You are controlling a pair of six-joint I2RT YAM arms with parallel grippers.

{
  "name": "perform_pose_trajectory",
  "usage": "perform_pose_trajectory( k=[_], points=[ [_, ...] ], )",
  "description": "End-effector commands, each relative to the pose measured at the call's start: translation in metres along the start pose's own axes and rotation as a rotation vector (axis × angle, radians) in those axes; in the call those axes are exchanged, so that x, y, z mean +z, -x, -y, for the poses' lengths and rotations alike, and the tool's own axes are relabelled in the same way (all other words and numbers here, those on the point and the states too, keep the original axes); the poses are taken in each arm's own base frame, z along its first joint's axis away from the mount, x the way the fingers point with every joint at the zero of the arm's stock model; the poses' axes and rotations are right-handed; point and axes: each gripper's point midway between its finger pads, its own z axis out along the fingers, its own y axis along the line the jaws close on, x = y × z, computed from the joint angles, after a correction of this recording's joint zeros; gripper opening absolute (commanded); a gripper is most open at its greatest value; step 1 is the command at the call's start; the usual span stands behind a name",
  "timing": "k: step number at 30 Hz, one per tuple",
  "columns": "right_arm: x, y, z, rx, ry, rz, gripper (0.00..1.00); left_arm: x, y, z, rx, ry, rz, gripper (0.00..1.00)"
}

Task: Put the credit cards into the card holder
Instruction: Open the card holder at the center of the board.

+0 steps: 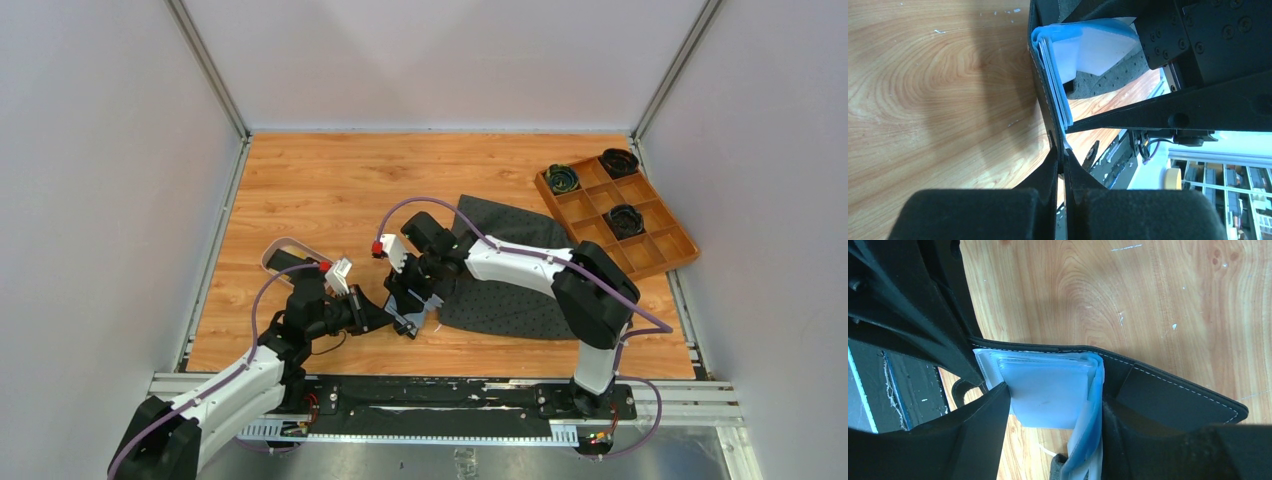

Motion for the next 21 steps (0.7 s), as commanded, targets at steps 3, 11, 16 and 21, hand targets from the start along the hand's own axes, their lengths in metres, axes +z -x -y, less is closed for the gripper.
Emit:
perform_pose_trajectory(
  k=[3, 11, 16, 21],
  points=[
    [0.002, -0.008, 0.019, 0.012, -0.084, -0.042, 0.36, -0.002, -0.001, 0.006, 0.013, -0.036, -0.005, 0.0],
    [-0.001, -0.007, 0.015, 0.005, -0.033, -0.025, 0.16, -0.003, 0.001, 0.006, 0.002, -0.037, 0.02, 0.21],
    [-0.003, -0.004, 0.006, -0.008, 0.014, -0.009, 0.17, -0.004, 0.004, 0.01, 0.003, -0.047, 0.034, 0.42],
    [-0.003, -0.002, -0.004, -0.02, 0.075, 0.006, 0.17, -0.002, 0.012, 0.001, -0.011, -0.003, 0.078, 0.48]
  ],
)
